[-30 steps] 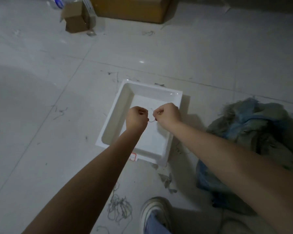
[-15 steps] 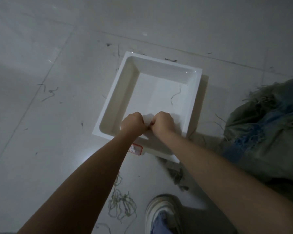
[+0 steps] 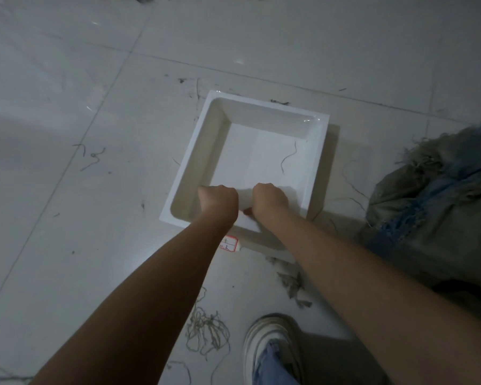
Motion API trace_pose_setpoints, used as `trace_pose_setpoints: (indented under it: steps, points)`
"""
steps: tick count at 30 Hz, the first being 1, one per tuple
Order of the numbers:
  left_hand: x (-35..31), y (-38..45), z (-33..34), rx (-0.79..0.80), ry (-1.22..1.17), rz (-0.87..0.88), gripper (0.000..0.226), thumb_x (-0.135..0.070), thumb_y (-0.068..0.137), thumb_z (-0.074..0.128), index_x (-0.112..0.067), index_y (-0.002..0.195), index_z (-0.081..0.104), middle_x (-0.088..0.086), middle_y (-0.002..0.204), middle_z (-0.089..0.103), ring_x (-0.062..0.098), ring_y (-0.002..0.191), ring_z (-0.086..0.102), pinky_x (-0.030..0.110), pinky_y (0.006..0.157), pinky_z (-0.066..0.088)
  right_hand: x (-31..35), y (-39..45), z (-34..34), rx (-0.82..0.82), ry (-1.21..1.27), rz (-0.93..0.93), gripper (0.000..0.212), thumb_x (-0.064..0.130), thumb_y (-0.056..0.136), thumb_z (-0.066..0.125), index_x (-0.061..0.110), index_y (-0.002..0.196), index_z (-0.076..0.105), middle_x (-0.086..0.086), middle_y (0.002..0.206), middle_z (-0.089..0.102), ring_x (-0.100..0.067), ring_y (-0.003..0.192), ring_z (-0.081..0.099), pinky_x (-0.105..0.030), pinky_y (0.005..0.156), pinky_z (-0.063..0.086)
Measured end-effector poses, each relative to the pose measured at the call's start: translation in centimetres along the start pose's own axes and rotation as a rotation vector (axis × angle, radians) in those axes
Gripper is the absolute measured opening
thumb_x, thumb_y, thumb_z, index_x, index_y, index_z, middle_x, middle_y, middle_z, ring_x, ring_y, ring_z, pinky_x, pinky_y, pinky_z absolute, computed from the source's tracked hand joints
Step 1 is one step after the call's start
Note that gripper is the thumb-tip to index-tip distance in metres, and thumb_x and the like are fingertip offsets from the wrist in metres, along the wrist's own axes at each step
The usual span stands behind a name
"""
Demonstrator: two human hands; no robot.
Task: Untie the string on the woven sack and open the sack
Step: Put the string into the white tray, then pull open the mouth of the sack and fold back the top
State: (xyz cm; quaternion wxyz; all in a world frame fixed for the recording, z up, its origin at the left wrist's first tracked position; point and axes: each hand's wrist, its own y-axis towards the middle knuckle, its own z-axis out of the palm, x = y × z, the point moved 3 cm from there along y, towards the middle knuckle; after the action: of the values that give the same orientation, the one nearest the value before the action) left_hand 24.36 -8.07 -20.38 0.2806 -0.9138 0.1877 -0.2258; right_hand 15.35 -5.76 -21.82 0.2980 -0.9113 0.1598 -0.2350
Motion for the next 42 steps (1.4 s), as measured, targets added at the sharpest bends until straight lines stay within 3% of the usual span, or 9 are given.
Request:
trace_pose_setpoints:
  steps: [3,6,11,16,21,25,30,38,42]
  points:
    - [0.8,-0.9,-1.3,0.024,-0.027,-0.011,0.010,-0.011,0.092,0.042,-0.015,0.085,0.048,-0.004,0.065,0.044,0.011,0.059,0.043,0.026,0.073,0.032,0.3,-1.6,-1.5,0.020,-0.147,-0.054,0.008,0.007,0.089,0.054,0.003,0.090,0.061,-0.012,0.099,0.063,-0.027,0.090,0.059,-0.028,0.069,0.041]
    - [1.0,-1.8,-3.3,0.085,-0.154,0.018,0.015,-0.017,0.093,0.043,-0.013,0.101,0.056,0.002,0.089,0.059,0.019,0.085,0.058,0.028,0.078,0.039,0.3,-3.4,-4.2,-0.022,-0.189,-0.108,0.010,0.006,0.088,0.052,0.003,0.090,0.061,-0.009,0.089,0.060,-0.029,0.087,0.059,-0.026,0.065,0.040]
    - [-0.7,-4.1,-8.1,0.113,-0.291,0.058,0.032,-0.018,0.094,0.041,-0.006,0.121,0.052,0.010,0.122,0.060,0.026,0.108,0.059,0.031,0.089,0.046,-1.6,-7.3,-11.8,-0.167,-0.165,-0.091,0.037,0.013,0.092,0.045,0.012,0.058,0.033,-0.002,0.062,0.038,-0.020,0.057,0.043,-0.023,0.051,0.031]
    - [-3.8,-7.7,-14.5,0.013,-0.363,0.152,0.035,-0.019,0.094,0.043,-0.001,0.122,0.052,0.015,0.124,0.060,0.030,0.111,0.058,0.038,0.097,0.047,-6.6,-12.3,-20.0,-0.298,-0.194,0.022,0.024,0.022,0.095,0.044,0.006,0.089,0.061,-0.008,0.092,0.057,-0.029,0.090,0.061,-0.028,0.068,0.040]
    - [-8.7,-12.1,-20.2,0.001,-0.399,0.271,0.035,-0.015,0.094,0.042,0.007,0.118,0.055,0.020,0.124,0.060,0.032,0.114,0.058,0.036,0.096,0.046,-14.5,-17.7,-24.2,-0.359,-0.057,0.232,0.028,0.027,0.094,0.043,0.006,0.088,0.061,-0.010,0.097,0.060,-0.026,0.087,0.058,-0.028,0.072,0.042]
    - [-14.5,-13.7,-21.0,0.047,-0.453,0.309,0.042,-0.019,0.097,0.038,0.004,0.133,0.045,0.019,0.138,0.050,0.031,0.126,0.050,0.036,0.103,0.040,-20.5,-20.6,-23.9,-0.340,0.248,0.358,0.038,0.029,0.094,0.045,0.001,0.115,0.059,-0.017,0.120,0.061,-0.031,0.108,0.059,-0.032,0.088,0.047]
    - [-22.0,-14.3,-19.8,0.034,-0.467,0.370,0.044,-0.029,0.099,0.036,-0.003,0.133,0.045,0.016,0.137,0.050,0.030,0.124,0.050,0.035,0.103,0.040,-25.9,-22.5,-21.7,-0.209,0.356,0.378,0.034,0.030,0.096,0.041,0.003,0.097,0.062,-0.015,0.092,0.060,-0.024,0.087,0.059,-0.025,0.064,0.037]
    - [-26.6,-9.7,-17.3,0.054,-0.714,0.415,0.065,-0.058,0.084,0.040,-0.024,0.139,0.041,0.008,0.137,0.051,0.031,0.120,0.051,0.043,0.105,0.041,-28.1,-18.0,-16.2,-0.130,0.632,0.359,0.051,0.047,0.092,0.046,0.012,0.128,0.054,-0.014,0.126,0.060,-0.030,0.108,0.057,-0.035,0.093,0.047]
    - [-26.0,-9.0,-16.8,0.064,-0.974,0.323,0.053,-0.037,0.080,0.064,-0.014,0.127,0.054,0.010,0.124,0.061,0.028,0.111,0.058,0.031,0.095,0.048,-27.4,-17.7,-15.6,-0.091,0.742,0.441,0.061,0.048,0.095,0.041,0.007,0.140,0.039,-0.013,0.138,0.048,-0.030,0.123,0.048,-0.031,0.093,0.039]
